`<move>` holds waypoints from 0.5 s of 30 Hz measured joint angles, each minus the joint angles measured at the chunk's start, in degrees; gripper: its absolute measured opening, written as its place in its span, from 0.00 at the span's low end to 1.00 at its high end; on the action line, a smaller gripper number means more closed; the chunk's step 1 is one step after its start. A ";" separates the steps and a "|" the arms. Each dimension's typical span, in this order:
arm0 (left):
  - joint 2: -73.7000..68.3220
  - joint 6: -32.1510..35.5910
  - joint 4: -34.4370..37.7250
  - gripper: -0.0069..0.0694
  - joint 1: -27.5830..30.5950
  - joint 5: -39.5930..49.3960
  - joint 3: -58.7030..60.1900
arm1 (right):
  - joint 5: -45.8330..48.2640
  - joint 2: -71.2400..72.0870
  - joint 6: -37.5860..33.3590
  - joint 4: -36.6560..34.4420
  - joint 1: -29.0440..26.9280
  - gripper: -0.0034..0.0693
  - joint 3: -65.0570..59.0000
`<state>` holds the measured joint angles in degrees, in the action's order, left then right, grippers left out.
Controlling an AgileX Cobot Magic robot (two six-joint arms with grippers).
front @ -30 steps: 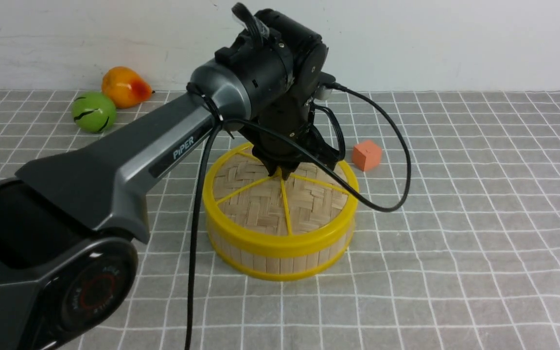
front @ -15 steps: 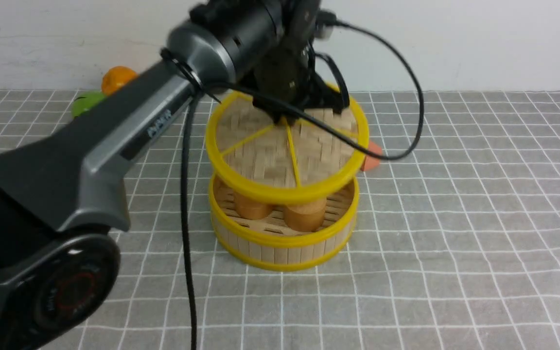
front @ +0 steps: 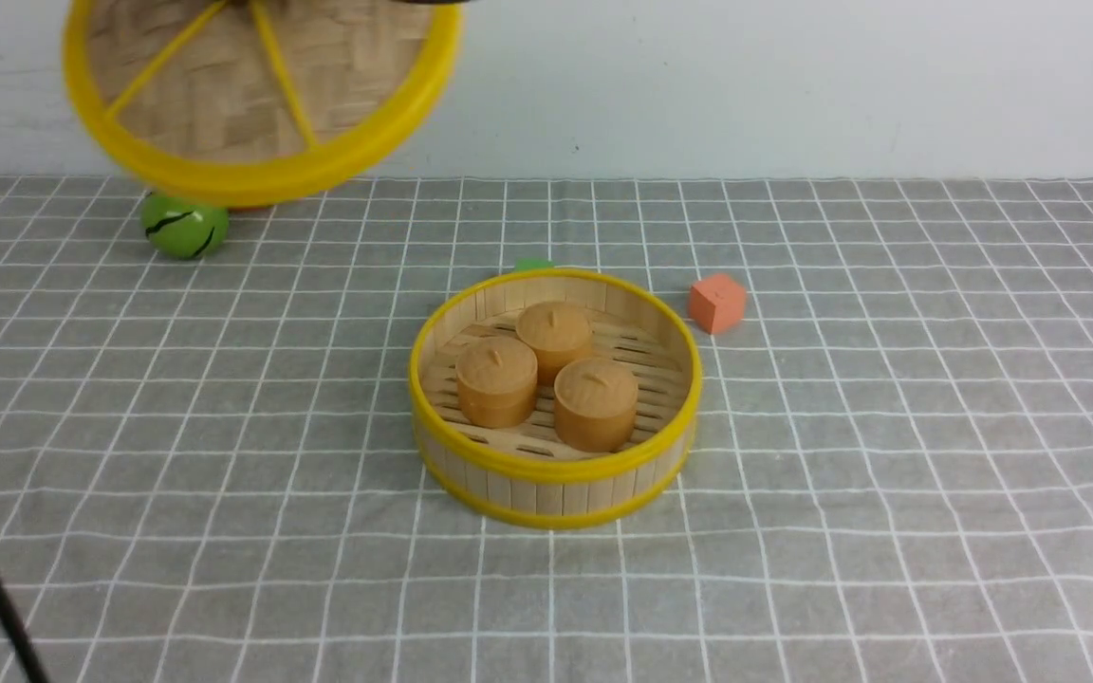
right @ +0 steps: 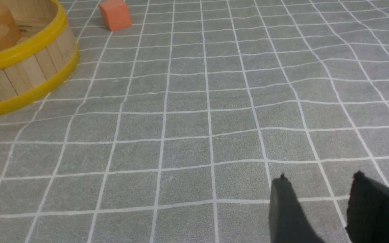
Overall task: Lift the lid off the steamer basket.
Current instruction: Use the left arm to place the steamer lid on the table
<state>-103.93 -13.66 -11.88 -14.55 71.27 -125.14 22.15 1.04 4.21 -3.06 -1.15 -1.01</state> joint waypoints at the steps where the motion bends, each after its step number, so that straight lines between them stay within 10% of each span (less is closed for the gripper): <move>1: 0.79 0.74 1.50 0.24 2.08 0.00 3.95 | 0.00 0.00 0.00 0.00 0.00 0.38 0.00; 15: -10.90 1.89 8.37 0.24 9.96 -15.85 27.75 | 0.00 0.00 0.00 0.00 0.00 0.38 0.00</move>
<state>-114.83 -11.77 -3.51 -4.59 55.41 -97.39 22.15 1.04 4.21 -3.06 -1.15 -1.01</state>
